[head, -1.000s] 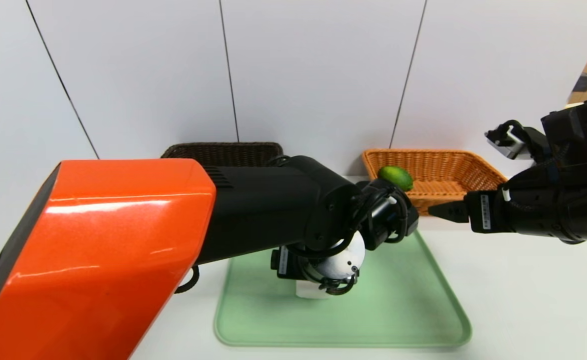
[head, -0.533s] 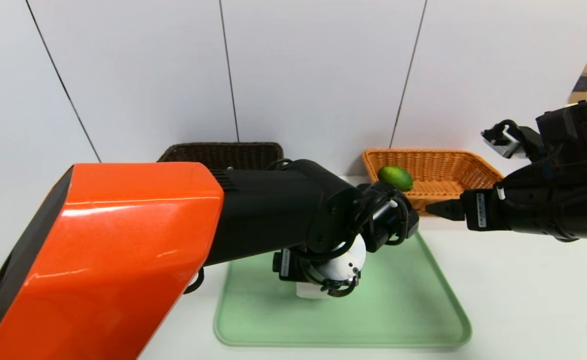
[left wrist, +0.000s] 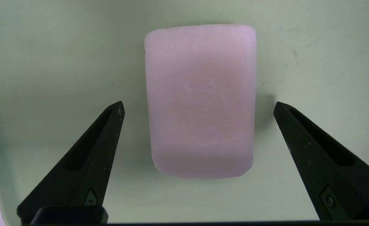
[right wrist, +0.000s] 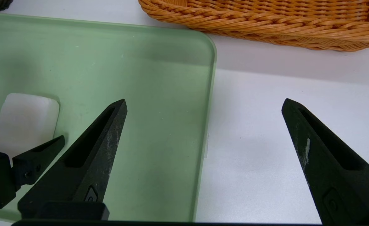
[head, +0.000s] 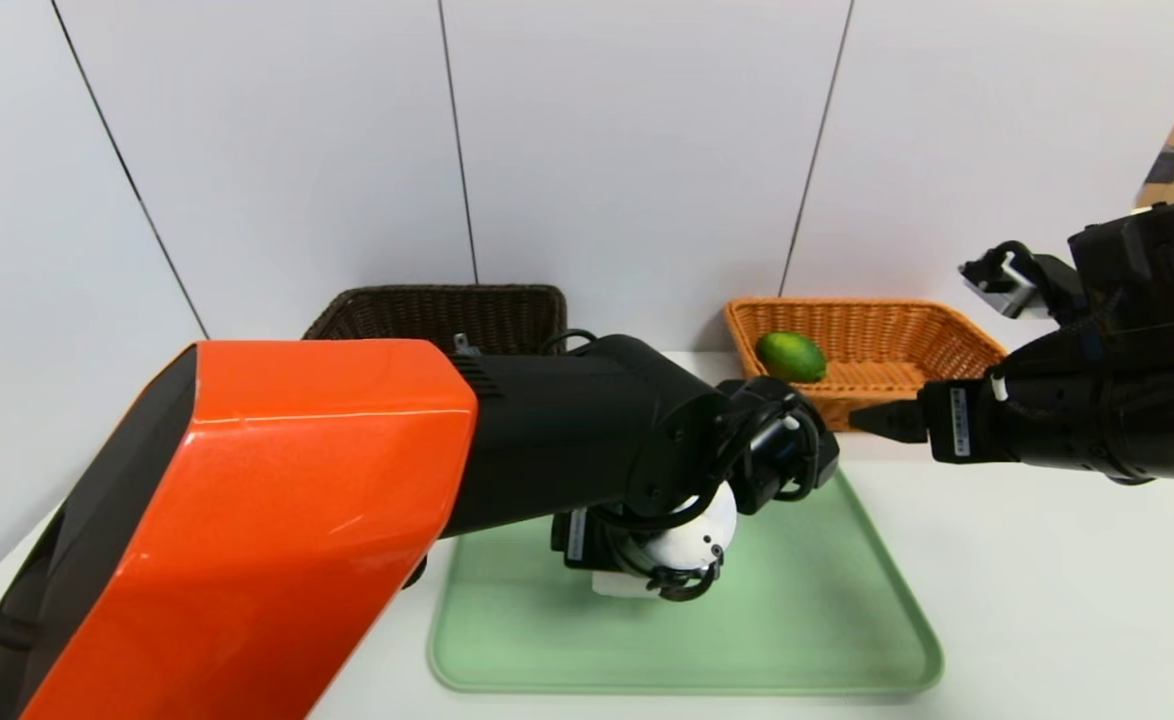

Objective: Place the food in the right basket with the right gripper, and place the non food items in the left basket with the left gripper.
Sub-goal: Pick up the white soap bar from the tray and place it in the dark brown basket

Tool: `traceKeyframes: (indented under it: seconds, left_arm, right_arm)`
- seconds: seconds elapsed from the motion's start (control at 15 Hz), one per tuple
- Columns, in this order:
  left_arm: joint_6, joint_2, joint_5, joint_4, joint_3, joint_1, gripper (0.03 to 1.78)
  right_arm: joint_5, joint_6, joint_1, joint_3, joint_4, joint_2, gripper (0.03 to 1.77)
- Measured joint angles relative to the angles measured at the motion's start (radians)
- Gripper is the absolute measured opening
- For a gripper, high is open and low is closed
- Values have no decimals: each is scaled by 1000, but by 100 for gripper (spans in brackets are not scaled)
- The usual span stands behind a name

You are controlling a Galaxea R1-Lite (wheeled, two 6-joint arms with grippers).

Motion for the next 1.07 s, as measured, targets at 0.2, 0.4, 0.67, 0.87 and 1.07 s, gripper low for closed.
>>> traceKeyframes:
  seconds: [0.2, 0.4, 0.67, 0.87, 1.07]
  left_arm:
    - [0, 6, 0, 1, 0, 0, 169]
    - [-12, 7, -6, 1, 0, 1, 169]
    - [-16, 0, -46, 1, 0, 1, 169]
    - [-23, -4, -68, 2, 0, 1, 169]
    - [-27, -5, -76, 1, 0, 2, 169]
  right_arm:
    - [0, 0, 2, 1, 0, 0, 169]
    - [0, 0, 3, 2, 0, 0, 169]
    - [0, 0, 3, 2, 0, 0, 169]
    - [0, 0, 3, 3, 0, 0, 169]
    - [-1, 0, 2, 6, 0, 0, 169]
